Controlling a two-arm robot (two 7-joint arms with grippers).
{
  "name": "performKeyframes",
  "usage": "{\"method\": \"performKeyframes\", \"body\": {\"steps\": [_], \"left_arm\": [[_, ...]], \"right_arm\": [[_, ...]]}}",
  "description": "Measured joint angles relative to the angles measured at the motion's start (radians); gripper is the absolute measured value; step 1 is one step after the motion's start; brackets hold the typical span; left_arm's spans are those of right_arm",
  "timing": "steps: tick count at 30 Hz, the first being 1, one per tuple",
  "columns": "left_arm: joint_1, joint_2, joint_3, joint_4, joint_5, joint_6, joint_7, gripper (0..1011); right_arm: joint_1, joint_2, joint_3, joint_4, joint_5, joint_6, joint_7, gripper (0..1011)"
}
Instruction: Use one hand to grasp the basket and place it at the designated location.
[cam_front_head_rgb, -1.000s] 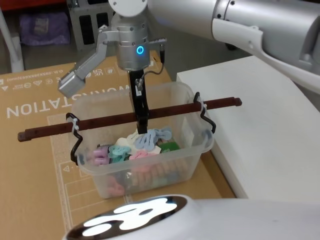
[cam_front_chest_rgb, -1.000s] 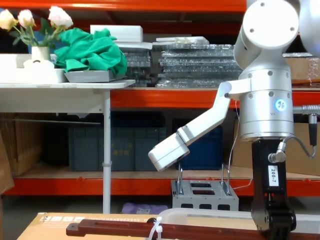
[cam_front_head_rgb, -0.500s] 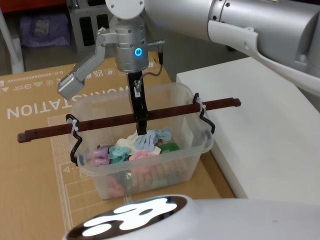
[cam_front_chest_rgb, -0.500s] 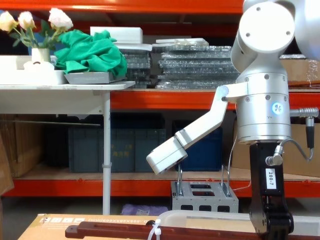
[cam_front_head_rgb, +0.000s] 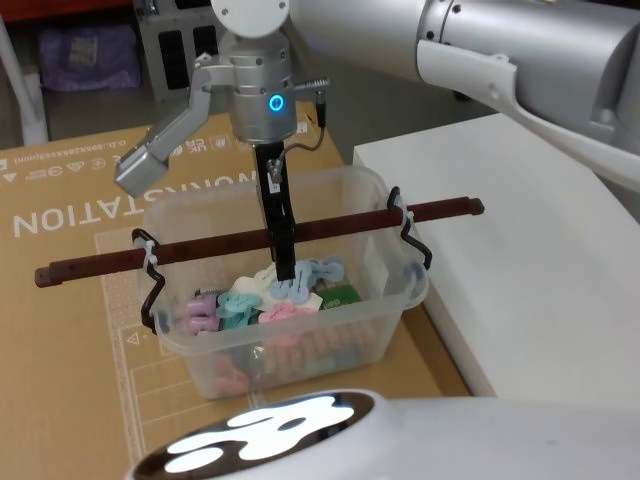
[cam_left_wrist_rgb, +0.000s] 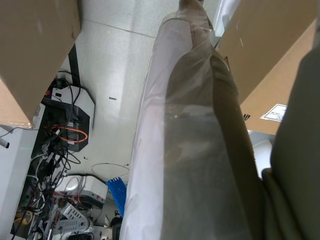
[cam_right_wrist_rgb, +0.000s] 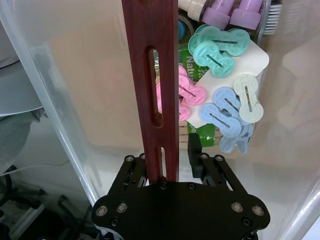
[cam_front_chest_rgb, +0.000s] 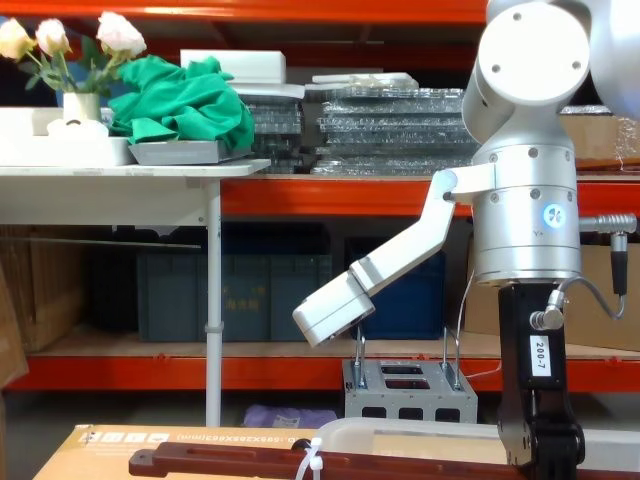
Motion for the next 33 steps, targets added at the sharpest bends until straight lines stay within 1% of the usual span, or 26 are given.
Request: {"method": "performKeyframes", "body": {"steps": [2,6,9,10,11,12,13,15,16,21,33], "left_arm": [[0.0,0.0,0.0,0.0,0.0,0.0,0.0,0],[0.0,0.0,0.0,0.0,0.0,0.0,0.0,0],[0.0,0.0,0.0,0.0,0.0,0.0,0.0,0],[0.0,0.0,0.0,0.0,0.0,0.0,0.0,0],[0.0,0.0,0.0,0.0,0.0,0.0,0.0,0],[0.0,0.0,0.0,0.0,0.0,0.0,0.0,0],[0.0,0.0,0.0,0.0,0.0,0.0,0.0,0],[0.0,0.0,0.0,0.0,0.0,0.0,0.0,0],[0.0,0.0,0.0,0.0,0.0,0.0,0.0,0],[0.0,0.0,0.0,0.0,0.0,0.0,0.0,0],[0.0,0.0,0.0,0.0,0.0,0.0,0.0,0]], "right_arm": [[0.0,0.0,0.0,0.0,0.0,0.0,0.0,442],[0.0,0.0,0.001,-0.001,-0.001,0.001,0.0,544],[0.0,0.001,0.001,-0.001,-0.001,0.001,0.0,666],[0.0,0.001,0.001,-0.001,-0.001,0.001,0.0,676],[0.0,0.001,0.001,-0.001,-0.001,0.001,0.0,742],[0.0,0.001,0.001,-0.001,-0.001,0.001,0.0,742],[0.0,0.001,0.001,-0.001,-0.001,0.001,0.001,780],[0.0,0.001,0.001,-0.001,-0.001,0.001,0.001,813],[0.0,0.001,0.001,-0.001,-0.001,0.001,0.001,864],[0.0,0.001,0.001,-0.001,-0.001,0.001,0.001,996],[0.0,0.002,0.001,-0.001,-0.001,0.001,0.001,1000]]}}
